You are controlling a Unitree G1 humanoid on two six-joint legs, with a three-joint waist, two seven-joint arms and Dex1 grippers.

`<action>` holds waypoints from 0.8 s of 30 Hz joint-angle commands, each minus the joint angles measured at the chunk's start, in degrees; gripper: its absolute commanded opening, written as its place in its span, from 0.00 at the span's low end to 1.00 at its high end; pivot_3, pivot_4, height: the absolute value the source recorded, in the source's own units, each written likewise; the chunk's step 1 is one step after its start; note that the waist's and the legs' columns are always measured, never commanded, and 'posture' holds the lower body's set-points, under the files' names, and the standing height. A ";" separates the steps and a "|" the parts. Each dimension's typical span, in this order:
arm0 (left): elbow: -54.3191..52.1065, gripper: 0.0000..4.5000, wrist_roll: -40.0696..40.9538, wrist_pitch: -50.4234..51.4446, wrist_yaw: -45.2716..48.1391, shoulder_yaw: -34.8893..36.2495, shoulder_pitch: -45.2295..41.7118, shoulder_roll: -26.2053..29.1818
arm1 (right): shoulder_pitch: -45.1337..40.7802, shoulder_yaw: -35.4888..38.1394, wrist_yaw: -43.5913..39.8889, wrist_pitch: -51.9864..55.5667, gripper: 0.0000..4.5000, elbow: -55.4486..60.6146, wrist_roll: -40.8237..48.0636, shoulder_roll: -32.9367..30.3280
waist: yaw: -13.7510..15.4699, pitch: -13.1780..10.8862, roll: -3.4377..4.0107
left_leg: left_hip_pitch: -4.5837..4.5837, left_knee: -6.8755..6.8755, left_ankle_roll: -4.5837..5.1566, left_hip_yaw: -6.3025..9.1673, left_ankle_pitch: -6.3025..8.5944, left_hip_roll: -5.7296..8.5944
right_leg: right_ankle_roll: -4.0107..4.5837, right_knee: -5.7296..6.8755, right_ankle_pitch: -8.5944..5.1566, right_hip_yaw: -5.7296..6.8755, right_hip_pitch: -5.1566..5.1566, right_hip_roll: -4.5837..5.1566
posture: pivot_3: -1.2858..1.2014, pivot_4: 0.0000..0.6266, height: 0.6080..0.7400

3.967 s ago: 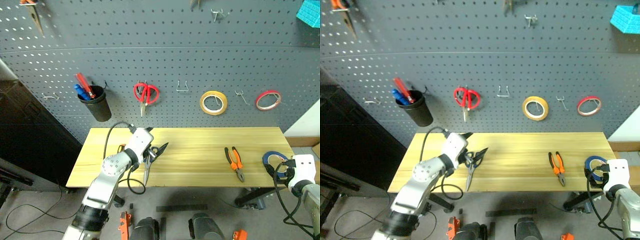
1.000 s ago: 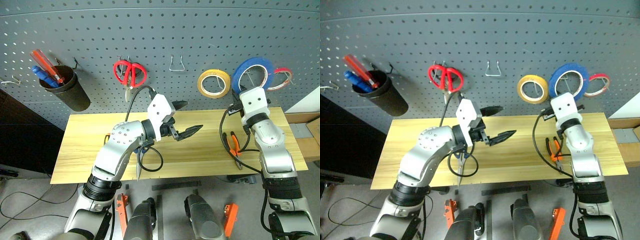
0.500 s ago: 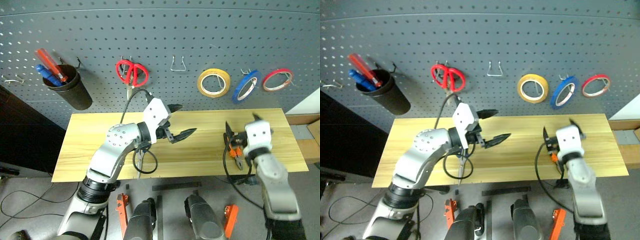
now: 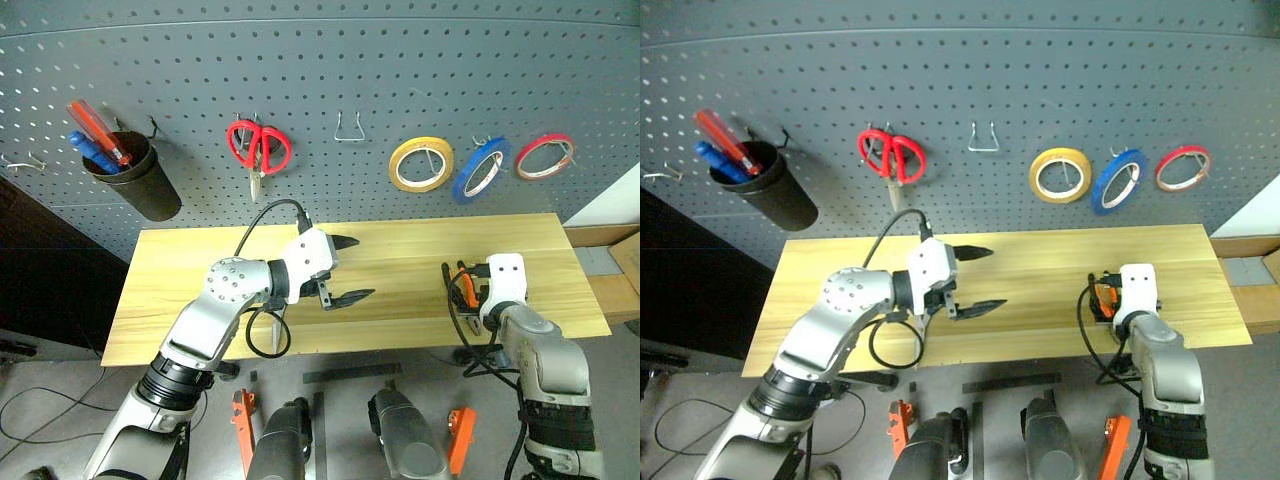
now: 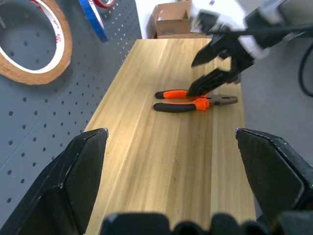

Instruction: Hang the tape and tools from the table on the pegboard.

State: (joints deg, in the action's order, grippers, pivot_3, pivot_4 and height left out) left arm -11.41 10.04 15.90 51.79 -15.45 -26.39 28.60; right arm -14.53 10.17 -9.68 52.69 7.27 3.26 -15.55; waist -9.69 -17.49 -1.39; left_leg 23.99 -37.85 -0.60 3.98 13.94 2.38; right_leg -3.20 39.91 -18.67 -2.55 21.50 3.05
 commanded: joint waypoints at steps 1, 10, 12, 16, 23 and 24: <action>-2.45 1.00 -0.09 -0.60 0.18 0.00 0.62 0.16 | -1.62 -0.83 -0.55 -3.35 0.99 -4.96 -0.73 -1.98 | 0.01 0.00 0.00 | 0.04 0.00 0.00 -0.02 0.00 0.01 | 0.00 0.00 0.00 -0.01 0.05 0.01 | 0.42 0.45 1.00; -2.97 1.00 -0.34 -0.20 -0.05 -0.20 0.84 0.15 | -5.40 -2.70 -2.52 -9.18 0.99 -18.54 -0.12 -3.64 | -0.01 0.00 0.00 | 0.02 -0.05 0.00 -0.04 0.00 -0.01 | 0.00 0.04 0.00 -0.02 0.04 0.00 | 0.42 0.46 1.00; -2.90 1.00 -0.42 -0.28 -0.05 -0.30 0.74 0.08 | -6.29 -2.96 -4.02 -9.76 0.99 -20.53 0.47 -4.08 | -0.01 0.00 0.00 | 0.02 -0.07 0.00 -0.05 0.00 -0.01 | -0.01 0.04 0.00 -0.02 0.02 0.00 | 0.42 0.46 1.00; -2.61 1.00 -0.59 -0.44 -0.11 -0.35 0.59 -0.12 | -8.45 -2.81 -5.73 -11.11 0.99 -25.48 0.69 -5.34 | -0.02 0.00 0.00 | 0.01 -0.07 0.00 -0.04 0.00 -0.01 | -0.01 0.04 0.00 0.00 0.02 0.00 | 0.42 0.45 1.00; -2.66 1.00 -1.05 -0.71 -0.14 -0.39 0.83 -0.31 | -10.67 -0.20 -6.60 -5.83 0.72 -29.11 3.54 -5.35 | 0.02 0.02 -0.02 | -0.02 -0.09 0.00 -0.03 0.00 -0.02 | -0.01 0.04 0.00 0.01 -0.05 0.00 | 0.42 0.44 1.00; -2.58 1.00 -1.10 -0.73 -0.19 -0.28 0.86 -0.33 | -10.48 -0.16 -6.80 -4.55 0.65 -28.51 4.01 -5.43 | 0.05 0.02 -0.04 | -0.02 -0.09 0.00 -0.02 -0.01 -0.02 | -0.01 0.04 0.00 0.02 -0.05 0.00 | 0.42 0.44 1.00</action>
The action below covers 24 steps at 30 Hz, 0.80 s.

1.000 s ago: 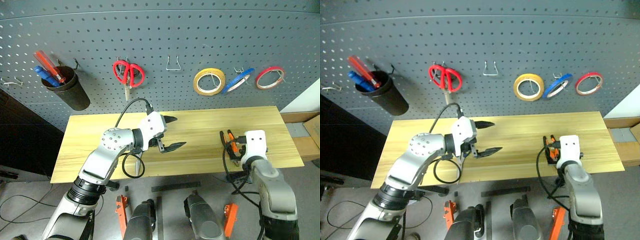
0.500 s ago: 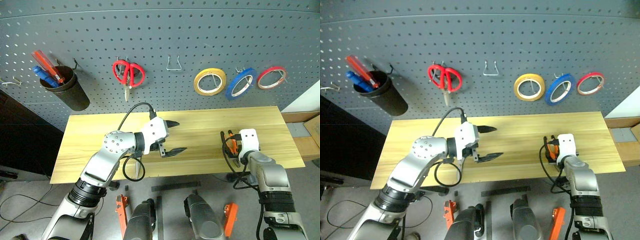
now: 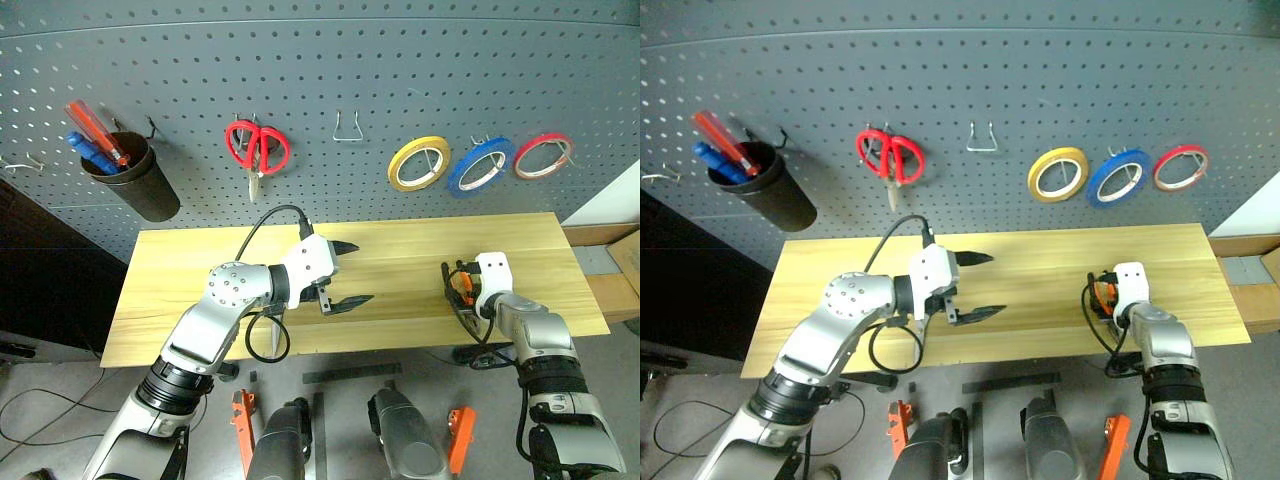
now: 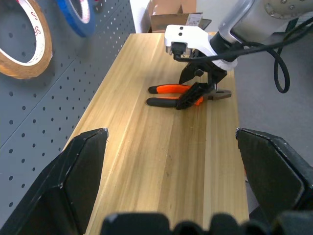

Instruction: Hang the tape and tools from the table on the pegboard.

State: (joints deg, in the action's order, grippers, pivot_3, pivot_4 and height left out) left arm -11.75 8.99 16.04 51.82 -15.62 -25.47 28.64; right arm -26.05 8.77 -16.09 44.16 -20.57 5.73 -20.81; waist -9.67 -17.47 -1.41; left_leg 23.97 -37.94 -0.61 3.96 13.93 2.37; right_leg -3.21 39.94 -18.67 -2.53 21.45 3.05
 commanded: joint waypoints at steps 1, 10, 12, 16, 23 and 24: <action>-2.16 1.00 -0.09 -0.94 -0.23 -0.02 -0.04 -0.35 | 1.26 1.28 -0.55 5.11 0.58 -0.02 1.87 -0.16 | 0.03 0.02 -0.02 | 0.00 0.00 0.00 0.01 0.00 0.00 | 0.00 0.00 0.00 0.01 0.00 0.00 | 0.42 0.43 1.00; -2.19 1.00 0.93 -0.09 -2.38 2.54 1.46 -0.54 | 5.33 -4.57 -1.17 3.87 0.58 15.59 0.52 0.02 | -0.04 0.10 -0.13 | 0.01 0.01 0.00 0.03 0.00 0.00 | 0.00 0.00 0.00 0.01 0.02 0.00 | 0.41 0.43 1.00; -1.93 1.00 1.83 0.25 -4.24 5.45 2.28 -0.34 | 6.57 -5.19 -0.61 3.90 0.58 25.23 1.45 1.52 | -0.34 0.08 -0.11 | 0.04 0.03 0.00 0.00 0.00 -0.01 | 0.00 0.02 0.00 -0.01 0.10 0.00 | 0.41 0.44 1.00; -3.69 1.00 5.11 3.09 -7.26 11.71 4.88 -0.29 | 9.84 -7.03 2.71 6.38 0.58 42.50 2.62 7.01 | -1.01 0.08 -0.11 | 0.51 -0.01 -0.04 -0.05 -0.02 -0.05 | 0.00 0.29 0.00 0.00 0.72 0.00 | 0.42 0.44 1.00; -9.27 1.00 8.01 5.96 -13.02 19.90 11.70 -0.11 | 6.80 -19.02 8.99 0.93 0.58 57.99 -1.24 15.54 | -1.18 0.08 -0.12 | 0.66 -0.01 -0.05 0.04 -0.02 -0.06 | 0.00 0.26 0.00 0.05 0.86 0.04 | 0.42 0.45 1.00; -9.56 1.00 7.95 5.78 -14.68 21.18 12.12 -0.58 | 3.18 -19.20 9.82 -0.97 0.58 56.59 -1.93 16.78 | -1.09 0.08 -0.12 | 0.67 -0.03 -0.05 0.01 -0.02 -0.04 | -0.04 0.22 0.03 0.05 0.86 0.05 | 0.43 0.45 1.00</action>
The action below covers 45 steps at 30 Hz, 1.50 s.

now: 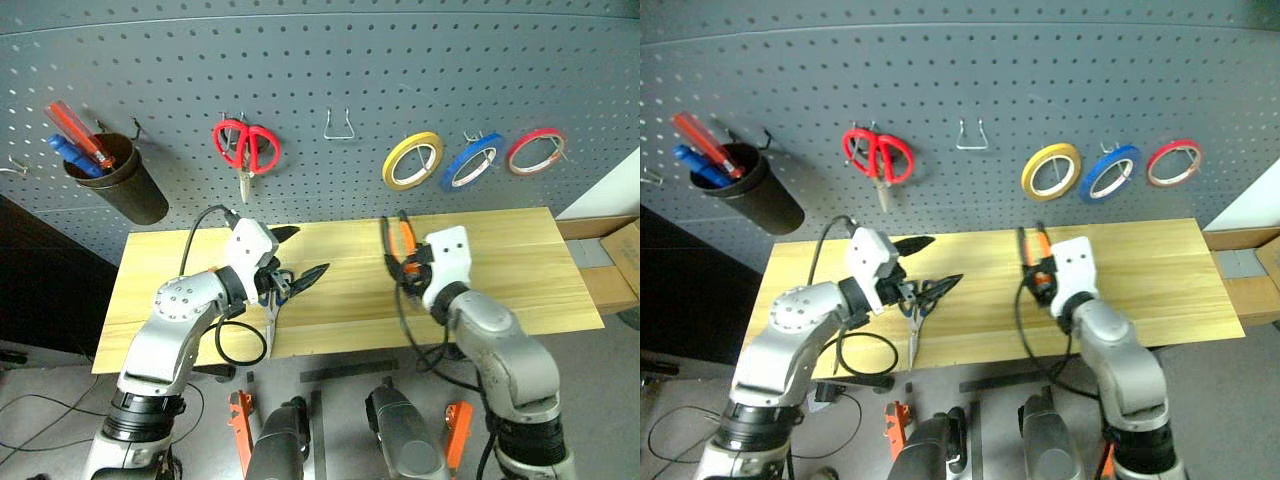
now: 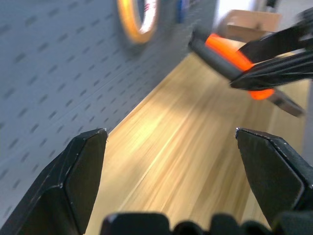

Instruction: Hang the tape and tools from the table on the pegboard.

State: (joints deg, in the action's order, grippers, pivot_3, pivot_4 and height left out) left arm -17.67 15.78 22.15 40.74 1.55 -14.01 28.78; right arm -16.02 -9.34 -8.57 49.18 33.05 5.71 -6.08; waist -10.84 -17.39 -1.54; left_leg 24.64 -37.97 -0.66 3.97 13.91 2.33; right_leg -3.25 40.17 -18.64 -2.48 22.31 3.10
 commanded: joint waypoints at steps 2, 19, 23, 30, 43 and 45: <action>-3.93 1.00 1.28 -0.20 -5.92 5.44 0.89 -1.49 | -11.86 -0.68 3.00 -8.98 0.58 0.09 -2.65 3.20 | 0.18 0.00 0.00 | 0.00 -0.04 -0.01 -0.01 -0.01 0.04 | -0.10 -0.04 0.12 0.00 0.01 0.02 | 0.43 0.45 1.00; -5.85 1.00 -0.85 -1.07 -14.70 5.92 -0.43 -2.51 | -46.52 3.64 4.76 -43.04 0.58 -45.30 -5.64 8.10 | 1.02 0.03 -0.05 | 0.10 0.08 -0.26 -0.19 -0.18 -0.03 | -0.08 -0.01 0.19 0.11 0.35 0.02 | 0.45 0.43 1.00; -6.38 1.00 -0.84 -0.72 -15.53 5.23 -1.20 -2.88 | -51.08 4.65 5.58 -50.39 0.58 -54.48 -6.35 7.86 | 1.04 0.02 -0.05 | 0.10 0.07 -0.29 -0.25 -0.19 -0.04 | -0.08 0.03 0.19 0.09 0.38 0.03 | 0.45 0.43 1.00; -6.14 1.00 -0.88 -0.74 -15.97 4.29 -2.26 -3.21 | -49.39 1.91 8.37 -65.03 0.58 -67.13 -13.63 5.05 | 1.28 0.04 -0.07 | 0.07 -0.06 -0.25 -0.30 -0.18 -0.03 | -0.07 0.47 0.19 0.07 0.48 0.04 | 0.45 0.42 1.00; -4.27 1.00 -1.23 -1.84 -15.53 3.26 -3.46 -3.56 | -43.54 2.63 6.59 -61.89 0.58 -66.42 -12.19 6.75 | 1.12 0.04 -0.08 | 0.16 -0.04 -0.47 -0.66 -0.32 -0.15 | -0.07 0.79 0.19 -0.01 0.90 0.03 | 0.45 0.43 1.00; -3.76 1.00 -1.59 -1.98 -15.40 2.92 -3.63 -3.50 | -42.62 3.32 5.84 -57.87 0.65 -64.73 -10.80 7.23 | 1.17 0.05 -0.09 | 0.16 -0.04 -0.47 -0.66 -0.32 -0.15 | -0.07 0.79 0.19 -0.01 0.90 0.04 | 0.45 0.43 1.00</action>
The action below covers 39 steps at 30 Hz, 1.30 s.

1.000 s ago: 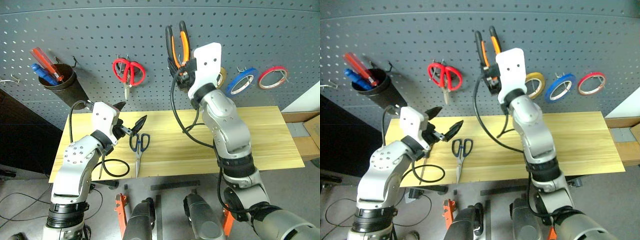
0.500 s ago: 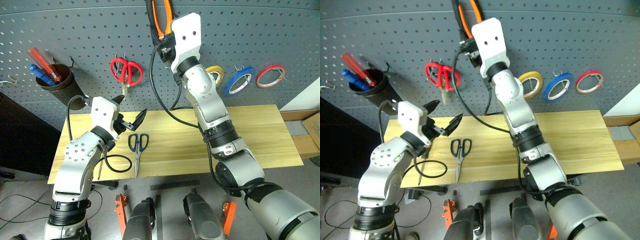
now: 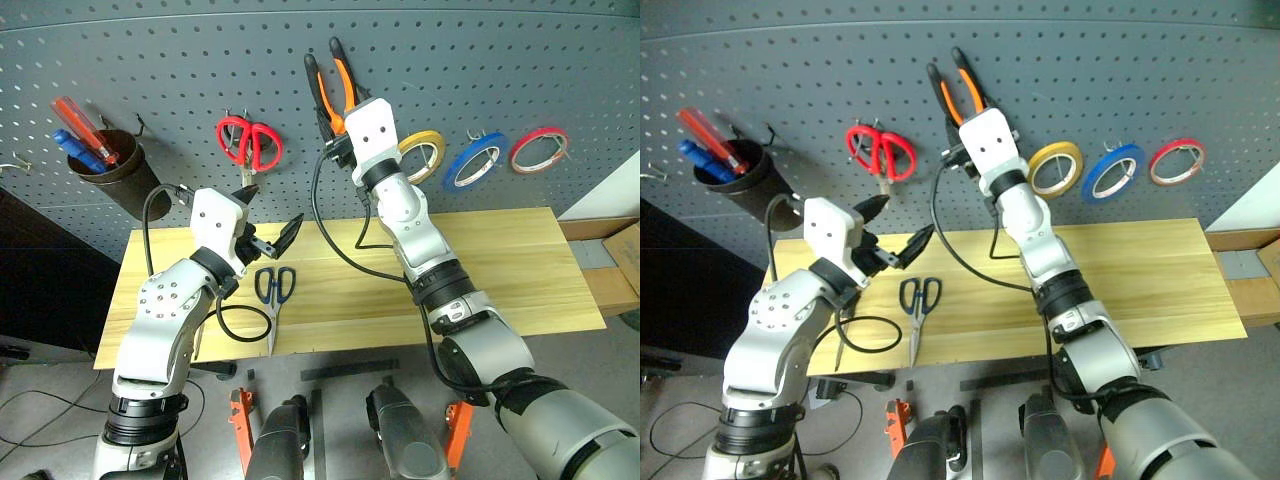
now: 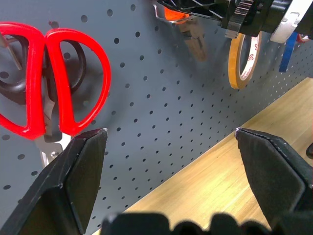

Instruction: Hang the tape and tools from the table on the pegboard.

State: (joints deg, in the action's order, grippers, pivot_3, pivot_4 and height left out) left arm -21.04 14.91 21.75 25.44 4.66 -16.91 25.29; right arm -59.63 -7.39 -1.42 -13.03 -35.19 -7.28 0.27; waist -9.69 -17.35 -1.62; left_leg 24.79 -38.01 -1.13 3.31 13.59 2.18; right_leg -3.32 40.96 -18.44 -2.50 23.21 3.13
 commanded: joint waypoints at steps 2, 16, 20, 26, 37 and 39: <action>0.10 1.00 -1.16 -1.57 -0.04 -0.51 -0.87 0.10 | 2.12 1.89 -2.21 8.09 0.78 5.63 3.20 1.06 | 0.04 0.02 -0.02 | 0.00 0.00 0.00 0.01 0.00 0.00 | 0.00 0.00 0.00 0.00 0.00 0.00 | 0.45 0.43 1.00; -3.47 1.00 -2.30 10.77 0.90 -4.75 4.46 3.17 | 18.01 0.12 -19.69 51.78 0.99 45.08 16.50 -4.60 | -0.08 0.01 -0.03 | 0.00 0.05 0.23 0.02 0.14 -0.01 | 0.00 -0.01 0.00 -0.02 0.02 0.01 | 0.44 0.46 1.00; -5.87 1.00 -3.63 23.29 -2.94 -6.28 8.27 4.59 | 23.13 2.55 -25.34 67.36 0.99 57.89 28.09 -8.42 | 0.08 0.01 -0.03 | 0.00 0.06 0.25 0.07 0.15 -0.03 | 0.01 -0.01 0.00 -0.02 0.01 0.00 | 0.44 0.47 1.00; -5.66 1.00 -6.41 37.02 -7.61 -10.51 10.27 4.18 | 29.39 1.64 -33.44 74.98 0.99 68.32 38.14 -18.59 | 0.58 -0.01 -0.06 | 0.00 0.03 0.26 0.12 0.15 0.02 | 0.01 -0.03 0.00 0.00 -0.03 0.01 | 0.43 0.48 1.00; 4.13 1.00 -9.83 41.90 -16.20 -11.79 6.82 -5.41 | 30.77 -3.71 -33.45 74.18 0.99 70.81 39.70 -22.97 | 0.89 -0.05 -0.15 | 0.01 -0.02 0.26 0.10 0.15 0.01 | 0.01 -0.02 0.00 0.05 -0.05 0.02 | 0.42 0.49 1.00; 6.86 1.00 -10.85 41.14 -18.02 -11.08 5.53 -6.98 | 30.81 -3.71 -33.20 74.22 0.99 70.80 39.77 -23.30 | 0.89 -0.07 -0.19 | 0.01 -0.03 0.26 0.09 0.15 0.02 | 0.00 -0.03 0.00 0.04 -0.06 0.04 | 0.42 0.50 1.00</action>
State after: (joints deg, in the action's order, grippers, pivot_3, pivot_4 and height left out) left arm -14.64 5.32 63.78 8.84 -6.93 -10.87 18.79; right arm -29.08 -11.14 -34.83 62.04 33.36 31.65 -22.64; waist -8.80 -17.42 -1.81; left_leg 24.81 -38.05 -0.87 3.40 13.75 2.20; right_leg -3.32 40.93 -18.44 -2.45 23.15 3.17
